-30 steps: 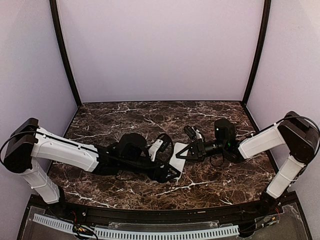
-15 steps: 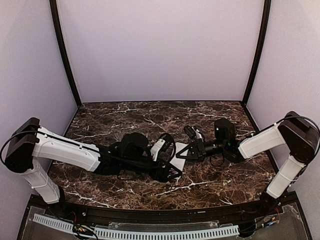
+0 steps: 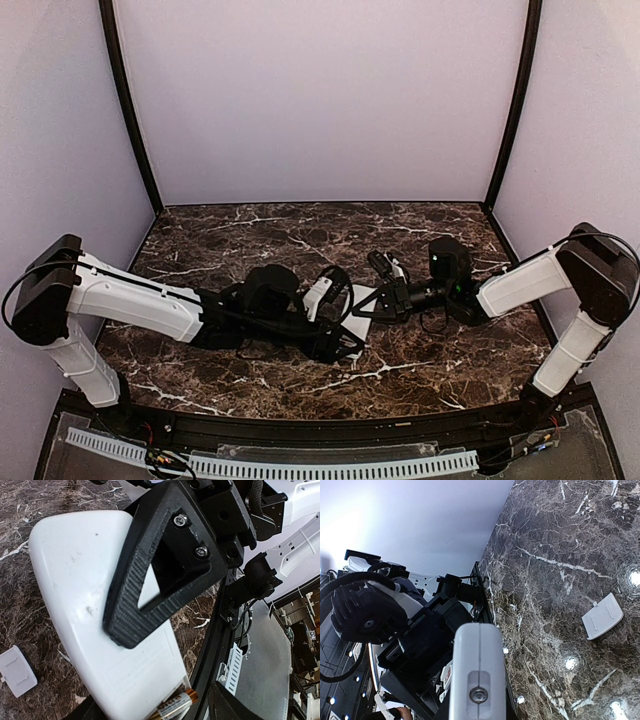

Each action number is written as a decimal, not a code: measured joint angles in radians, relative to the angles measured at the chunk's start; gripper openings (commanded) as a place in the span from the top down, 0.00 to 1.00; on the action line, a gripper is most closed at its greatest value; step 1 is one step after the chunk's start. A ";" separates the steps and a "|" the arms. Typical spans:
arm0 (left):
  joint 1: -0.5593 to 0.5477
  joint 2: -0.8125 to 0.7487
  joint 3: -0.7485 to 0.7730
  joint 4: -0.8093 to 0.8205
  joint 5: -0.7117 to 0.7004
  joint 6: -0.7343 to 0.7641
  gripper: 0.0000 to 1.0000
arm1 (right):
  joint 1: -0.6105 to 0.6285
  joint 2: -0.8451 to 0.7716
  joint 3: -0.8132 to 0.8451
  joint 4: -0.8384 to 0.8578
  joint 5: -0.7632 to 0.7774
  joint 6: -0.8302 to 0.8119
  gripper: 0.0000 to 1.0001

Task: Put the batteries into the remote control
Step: Load the battery into the battery compartment, then press the battery in the battery compartment, then pass from the right arm to the left, then place the remote control without the battery cover at the center of the board.

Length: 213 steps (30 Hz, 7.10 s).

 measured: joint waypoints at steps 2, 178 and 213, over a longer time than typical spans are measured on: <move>0.000 0.000 0.000 -0.001 -0.003 0.000 0.37 | 0.000 0.000 0.000 -0.001 0.000 0.000 1.00; -0.027 0.322 0.522 -0.691 -0.214 0.652 0.67 | -0.248 -0.332 -0.256 -0.167 0.203 -0.057 0.45; 0.027 0.629 0.906 -1.072 -0.080 1.029 0.37 | -0.323 -0.328 -0.423 -0.270 0.144 -0.142 0.59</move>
